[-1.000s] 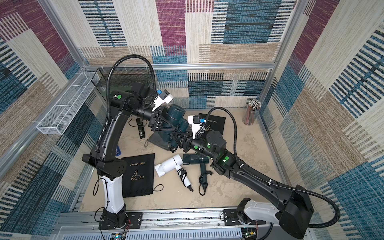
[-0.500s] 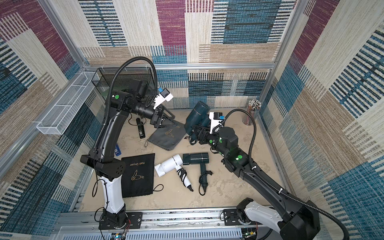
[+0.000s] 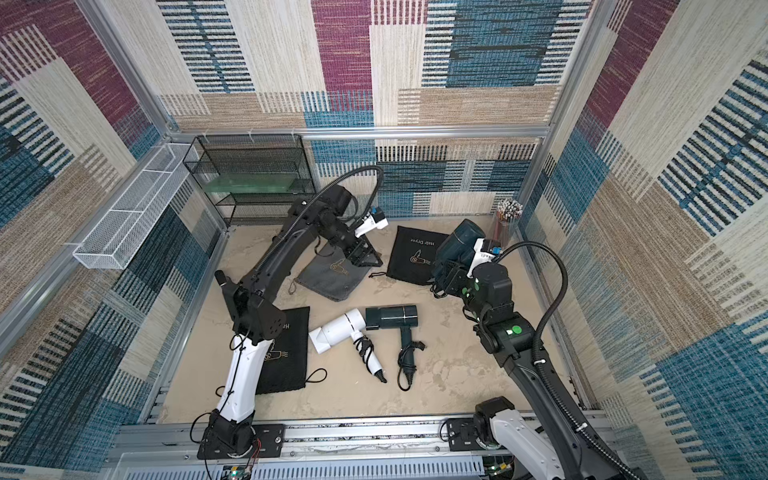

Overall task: Pack away hair dryers
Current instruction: Adjust the hair dryer, then pick up the drawstring bag from the center of the board.

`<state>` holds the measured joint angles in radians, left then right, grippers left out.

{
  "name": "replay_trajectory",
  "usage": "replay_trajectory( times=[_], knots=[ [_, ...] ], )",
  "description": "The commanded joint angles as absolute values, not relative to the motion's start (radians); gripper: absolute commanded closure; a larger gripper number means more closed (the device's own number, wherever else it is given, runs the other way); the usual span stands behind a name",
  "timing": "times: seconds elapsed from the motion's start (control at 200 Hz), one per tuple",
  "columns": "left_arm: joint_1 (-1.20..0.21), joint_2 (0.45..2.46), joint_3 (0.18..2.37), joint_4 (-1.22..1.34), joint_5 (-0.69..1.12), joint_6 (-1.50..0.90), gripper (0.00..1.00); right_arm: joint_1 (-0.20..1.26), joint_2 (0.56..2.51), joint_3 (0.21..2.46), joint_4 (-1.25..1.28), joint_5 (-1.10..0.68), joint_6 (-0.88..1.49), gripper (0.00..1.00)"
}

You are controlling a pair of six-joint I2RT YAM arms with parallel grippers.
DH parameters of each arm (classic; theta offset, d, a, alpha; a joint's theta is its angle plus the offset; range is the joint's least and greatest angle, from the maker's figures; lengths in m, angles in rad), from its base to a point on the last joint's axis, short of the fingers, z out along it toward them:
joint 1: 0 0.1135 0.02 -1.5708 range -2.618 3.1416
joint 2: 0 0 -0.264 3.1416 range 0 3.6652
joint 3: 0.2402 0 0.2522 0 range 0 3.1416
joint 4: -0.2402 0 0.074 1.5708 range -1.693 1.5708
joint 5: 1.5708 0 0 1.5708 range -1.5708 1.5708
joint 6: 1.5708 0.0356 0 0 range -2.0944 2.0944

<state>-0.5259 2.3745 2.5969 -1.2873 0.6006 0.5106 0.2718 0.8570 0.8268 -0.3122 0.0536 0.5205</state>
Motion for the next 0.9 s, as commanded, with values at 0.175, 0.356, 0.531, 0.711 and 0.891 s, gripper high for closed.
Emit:
replay_trajectory(
  times=[0.175,0.356,0.531,0.711,0.891],
  knots=[
    [-0.620,2.560,2.681,-1.149,0.348,0.761,0.20,0.259,0.846,0.809,-0.280,0.068,0.522,1.00],
    [-0.647,2.609,2.660,-1.056,0.299,0.865,0.21,0.258,0.837,0.797,-0.284,0.049,0.528,1.00],
    [-0.650,2.652,2.660,-1.018,0.283,0.944,0.16,0.258,0.819,0.771,-0.286,0.035,0.539,1.00],
    [-0.647,2.678,2.645,-0.996,0.239,0.985,0.27,0.258,0.787,0.733,-0.261,0.032,0.540,1.00],
    [-0.647,2.693,2.633,-0.965,0.222,1.004,0.27,0.258,0.775,0.733,-0.270,0.036,0.543,1.00]
  ],
)
